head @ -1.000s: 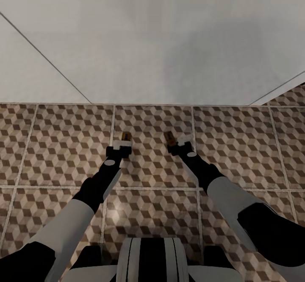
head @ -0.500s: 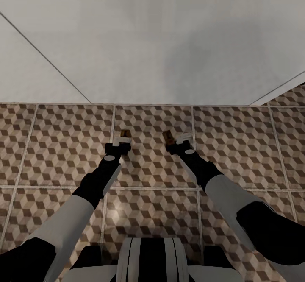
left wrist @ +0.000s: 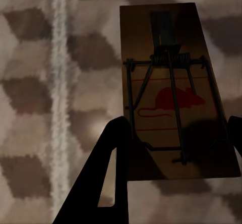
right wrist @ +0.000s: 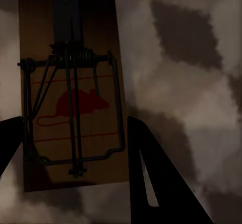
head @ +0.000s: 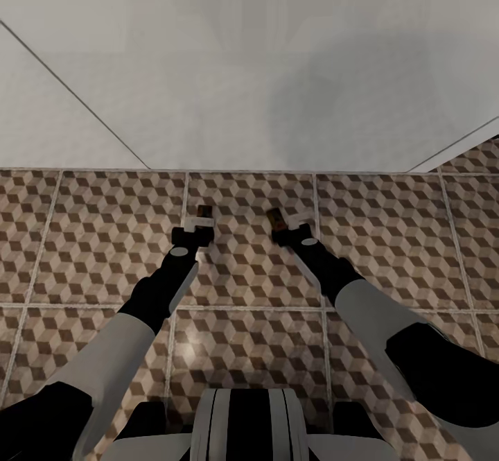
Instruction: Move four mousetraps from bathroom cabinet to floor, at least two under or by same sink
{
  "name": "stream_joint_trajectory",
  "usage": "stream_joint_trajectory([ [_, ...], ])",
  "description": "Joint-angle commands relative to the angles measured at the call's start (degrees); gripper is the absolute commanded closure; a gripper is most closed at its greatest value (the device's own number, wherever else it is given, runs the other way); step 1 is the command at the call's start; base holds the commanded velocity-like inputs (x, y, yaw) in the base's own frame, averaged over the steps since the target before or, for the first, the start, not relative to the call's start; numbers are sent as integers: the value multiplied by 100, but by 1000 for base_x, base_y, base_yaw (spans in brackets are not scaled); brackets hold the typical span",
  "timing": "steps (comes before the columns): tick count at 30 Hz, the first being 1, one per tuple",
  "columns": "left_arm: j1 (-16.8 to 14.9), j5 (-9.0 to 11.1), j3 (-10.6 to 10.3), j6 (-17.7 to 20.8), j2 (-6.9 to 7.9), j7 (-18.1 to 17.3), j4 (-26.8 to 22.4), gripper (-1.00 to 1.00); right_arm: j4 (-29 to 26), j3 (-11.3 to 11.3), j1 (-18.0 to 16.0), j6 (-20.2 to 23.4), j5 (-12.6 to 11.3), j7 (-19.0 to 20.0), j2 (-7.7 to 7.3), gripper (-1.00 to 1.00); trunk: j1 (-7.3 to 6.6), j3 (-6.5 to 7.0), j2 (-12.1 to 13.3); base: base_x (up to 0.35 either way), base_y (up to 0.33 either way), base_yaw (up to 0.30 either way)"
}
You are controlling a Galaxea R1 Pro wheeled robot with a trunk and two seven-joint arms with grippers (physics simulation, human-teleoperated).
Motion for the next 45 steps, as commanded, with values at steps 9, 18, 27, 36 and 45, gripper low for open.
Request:
stream_joint_trajectory([
  [9, -10, 45, -27, 19, -13, 55, 20, 100, -9, 50, -168, 338, -81, -46, 110, 100, -1, -3, -1, 0, 0, 0],
  [18, -11, 44, -38, -27, 46, 41, 59, 100, -8, 49, -181, 352, -89, -42, 123, 100, -1, -3, -1, 0, 0, 0],
  [27, -11, 52, -58, -421, 77, 17, 71, 100, -9, 42, -181, 342, -100, -30, 108, 100, -1, -3, -1, 0, 0, 0],
  [36, -11, 46, -66, -507, 75, 13, 176, 100, -4, 42, -181, 319, -100, -17, 84, 100, -1, -3, -1, 11, 0, 0],
  [45, -11, 45, -71, -522, 80, 17, 180, 100, 6, 42, -181, 315, -100, -11, 80, 100, -1, -3, -1, 122, 0, 0],
])
